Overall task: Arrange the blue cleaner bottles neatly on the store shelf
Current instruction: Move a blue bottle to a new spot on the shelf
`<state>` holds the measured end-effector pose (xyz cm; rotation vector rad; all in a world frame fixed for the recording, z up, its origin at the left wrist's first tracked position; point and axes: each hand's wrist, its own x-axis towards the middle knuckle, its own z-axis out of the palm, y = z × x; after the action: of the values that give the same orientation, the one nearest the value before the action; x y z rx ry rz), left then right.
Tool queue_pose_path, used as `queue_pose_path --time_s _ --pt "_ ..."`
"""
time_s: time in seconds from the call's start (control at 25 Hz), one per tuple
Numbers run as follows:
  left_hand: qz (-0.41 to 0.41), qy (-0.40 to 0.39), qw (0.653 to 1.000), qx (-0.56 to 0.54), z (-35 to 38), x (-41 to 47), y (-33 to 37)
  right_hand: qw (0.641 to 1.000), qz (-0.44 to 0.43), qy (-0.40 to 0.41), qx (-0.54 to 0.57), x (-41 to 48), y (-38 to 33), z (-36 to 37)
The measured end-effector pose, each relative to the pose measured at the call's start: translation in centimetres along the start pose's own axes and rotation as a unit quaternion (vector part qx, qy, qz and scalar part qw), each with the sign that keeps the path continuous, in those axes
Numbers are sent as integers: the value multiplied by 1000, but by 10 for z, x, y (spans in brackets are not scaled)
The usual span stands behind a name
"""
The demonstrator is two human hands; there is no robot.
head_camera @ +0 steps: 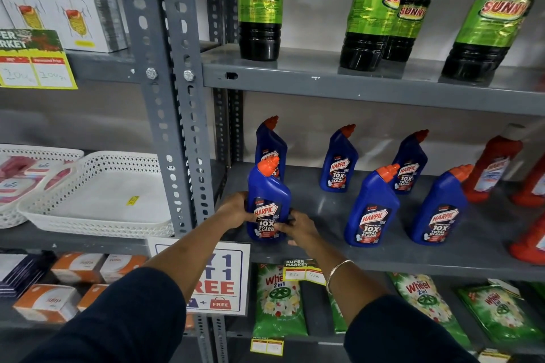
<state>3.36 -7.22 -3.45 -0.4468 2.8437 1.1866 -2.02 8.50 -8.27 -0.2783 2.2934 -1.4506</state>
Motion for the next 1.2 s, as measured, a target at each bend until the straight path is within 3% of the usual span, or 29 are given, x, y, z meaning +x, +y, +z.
queue_pose_path --time_s 0.4,0.52,0.64,0.72,0.8,0.92,1.04,1.12,1.2 --pt "-21 -20 1000 7 -2 -2 3 1000 -10 -7 2 -1 0 1" --pt "-50 -55 997 4 -2 -5 3 999 -34 6 -41 -7 3 -1" --pt "-50 -111 984 131 1 -4 14 995 -31 95 -20 -20 18 -19" --pt "-41 -114 951 285 4 -10 41 983 -7 166 -77 -33 35 -46" --pt "2 -94 929 358 16 -13 75 966 31 219 -137 -45 51 -81" --pt "74 -74 962 251 55 -6 115 944 69 301 -113 -53 72 -136" --pt "100 -98 986 89 107 5 129 975 32 212 -48 -39 88 -176" --pt "93 -91 991 -5 135 16 127 986 16 151 -74 -25 91 -182" --pt "76 -57 994 -60 155 26 125 984 -2 149 -101 -17 91 -185"
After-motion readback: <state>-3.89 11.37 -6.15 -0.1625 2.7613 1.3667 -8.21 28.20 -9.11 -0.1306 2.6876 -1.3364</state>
